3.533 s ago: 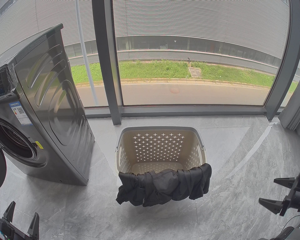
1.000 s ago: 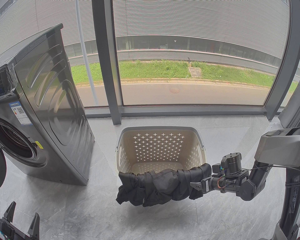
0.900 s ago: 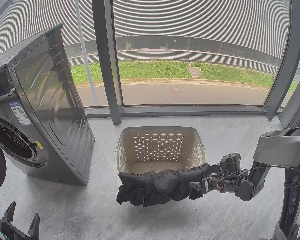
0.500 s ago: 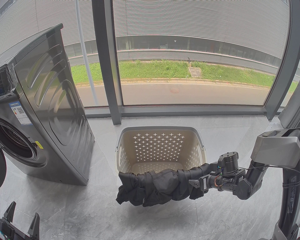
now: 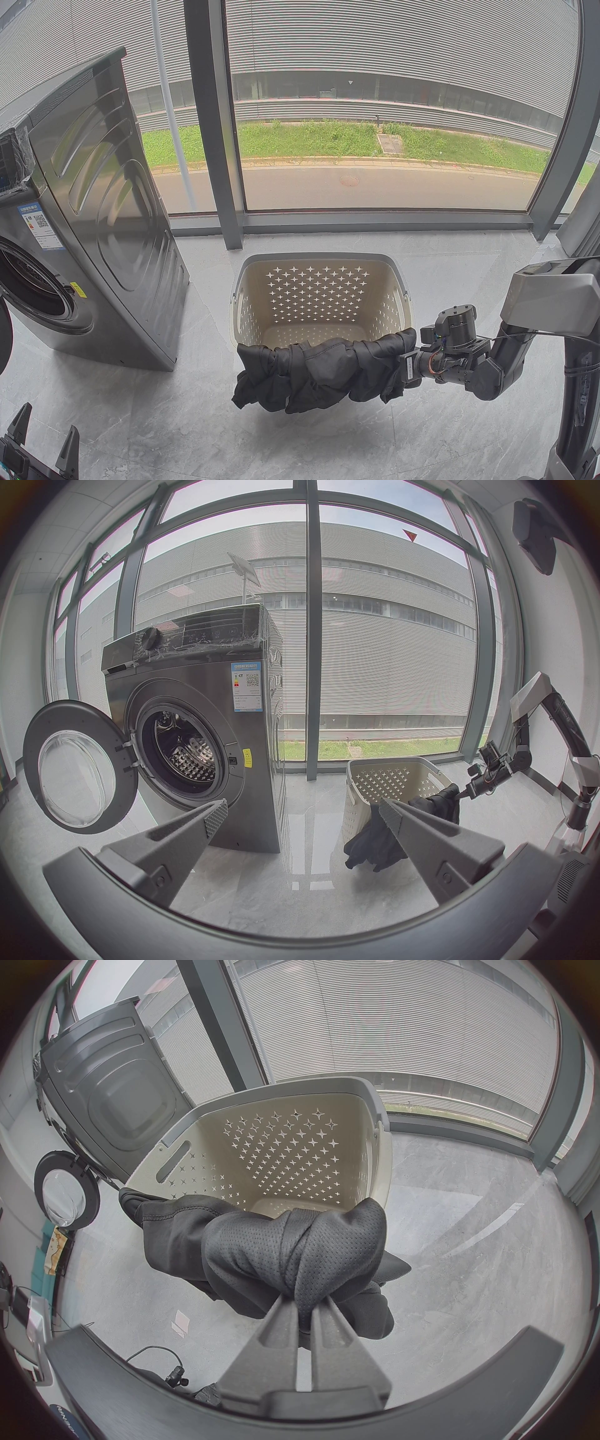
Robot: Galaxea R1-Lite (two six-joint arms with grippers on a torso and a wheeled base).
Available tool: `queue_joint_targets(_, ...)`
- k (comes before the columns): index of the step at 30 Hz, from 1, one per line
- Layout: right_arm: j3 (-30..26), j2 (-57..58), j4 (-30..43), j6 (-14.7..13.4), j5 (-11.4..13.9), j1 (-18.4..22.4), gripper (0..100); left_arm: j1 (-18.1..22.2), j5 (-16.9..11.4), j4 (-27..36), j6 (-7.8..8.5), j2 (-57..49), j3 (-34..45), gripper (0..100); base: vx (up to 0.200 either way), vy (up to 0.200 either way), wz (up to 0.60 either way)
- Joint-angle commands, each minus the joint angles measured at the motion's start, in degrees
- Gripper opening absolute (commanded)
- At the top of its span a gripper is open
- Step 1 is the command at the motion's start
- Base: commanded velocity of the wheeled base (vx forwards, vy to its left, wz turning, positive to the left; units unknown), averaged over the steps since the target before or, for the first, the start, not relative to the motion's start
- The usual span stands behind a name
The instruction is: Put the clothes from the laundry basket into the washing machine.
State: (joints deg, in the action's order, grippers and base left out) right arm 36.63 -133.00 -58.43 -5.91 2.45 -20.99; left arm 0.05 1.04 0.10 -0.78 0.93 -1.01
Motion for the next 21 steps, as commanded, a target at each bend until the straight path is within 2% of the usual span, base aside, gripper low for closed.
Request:
queue_joint_targets(1,-0.4,0.5,0.0,0.0,0.0,-0.1,0,0.0,0.0,0.0,-0.01,-0.8,0.8,100,0.000,0.000,0.00)
queue_joint_targets(9,-4.9,7.1,-3.4,-0.9,0.2,-3.5,0,0.0,0.0,-0.1,-0.01,-0.8,0.9,100,0.000,0.000,0.00)
queue_joint_targets(14,-7.6,14.0,-5.2,-3.0,-0.1,-6.5,0,0.0,0.0,-0.1,-0.01,-0.8,0.9,100,0.000,0.000,0.00)
queue_joint_targets(16,-8.1,16.6,-5.2,-3.8,-0.3,-7.1,0,0.0,0.0,-0.1,-0.01,-0.8,0.8,100,0.000,0.000,0.00)
queue_joint_targets(21,-8.5,22.0,-5.2,-4.0,-2.0,-8.7,0,0.0,0.0,-0.2,-0.01,-0.8,0.9,100,0.000,0.000,0.00)
